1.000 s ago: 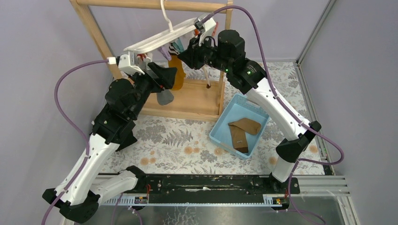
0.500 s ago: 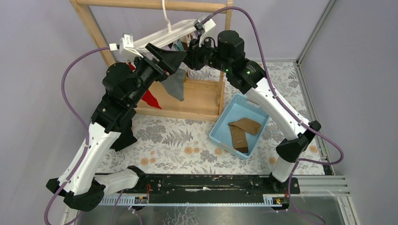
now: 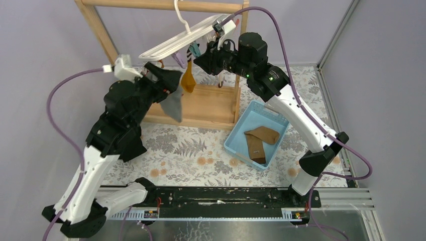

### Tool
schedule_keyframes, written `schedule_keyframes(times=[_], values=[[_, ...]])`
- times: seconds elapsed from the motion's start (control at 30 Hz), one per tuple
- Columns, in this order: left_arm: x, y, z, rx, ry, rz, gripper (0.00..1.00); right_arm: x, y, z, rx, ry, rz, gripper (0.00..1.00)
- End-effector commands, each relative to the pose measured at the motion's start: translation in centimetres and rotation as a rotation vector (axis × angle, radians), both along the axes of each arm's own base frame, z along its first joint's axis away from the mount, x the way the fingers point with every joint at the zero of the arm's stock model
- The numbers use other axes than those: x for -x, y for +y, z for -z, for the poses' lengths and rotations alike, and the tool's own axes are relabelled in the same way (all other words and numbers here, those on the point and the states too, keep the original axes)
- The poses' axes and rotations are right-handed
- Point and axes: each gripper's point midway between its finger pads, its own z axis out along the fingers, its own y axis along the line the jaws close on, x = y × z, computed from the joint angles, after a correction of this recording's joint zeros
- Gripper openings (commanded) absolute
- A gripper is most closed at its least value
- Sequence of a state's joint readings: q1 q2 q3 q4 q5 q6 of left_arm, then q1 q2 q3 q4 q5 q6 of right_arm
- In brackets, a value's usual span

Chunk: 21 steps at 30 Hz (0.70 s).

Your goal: Clip the socks to the hanger

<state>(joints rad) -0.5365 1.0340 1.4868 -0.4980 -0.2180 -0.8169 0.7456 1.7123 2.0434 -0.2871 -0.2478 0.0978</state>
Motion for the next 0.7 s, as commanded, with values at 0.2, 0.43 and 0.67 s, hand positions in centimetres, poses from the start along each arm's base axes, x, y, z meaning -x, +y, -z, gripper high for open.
schedule_keyframes(times=[0.2, 0.43, 0.67], values=[[4.5, 10.3, 8.9, -0.305, 0.172, -0.334, 0.96, 1.8, -0.6, -4.3, -0.099, -0.078, -0.056, 0.0], [7.2, 5.9, 6.9, -0.237, 0.161, -0.04, 0.99, 1.5, -0.6, -3.6, -0.09, -0.069, -0.051, 0.0], [9.3, 1.1, 1.9, -0.195, 0.19, 0.255, 0.99, 1.5, -0.7, -3.5, -0.107, -0.058, -0.057, 0.0]])
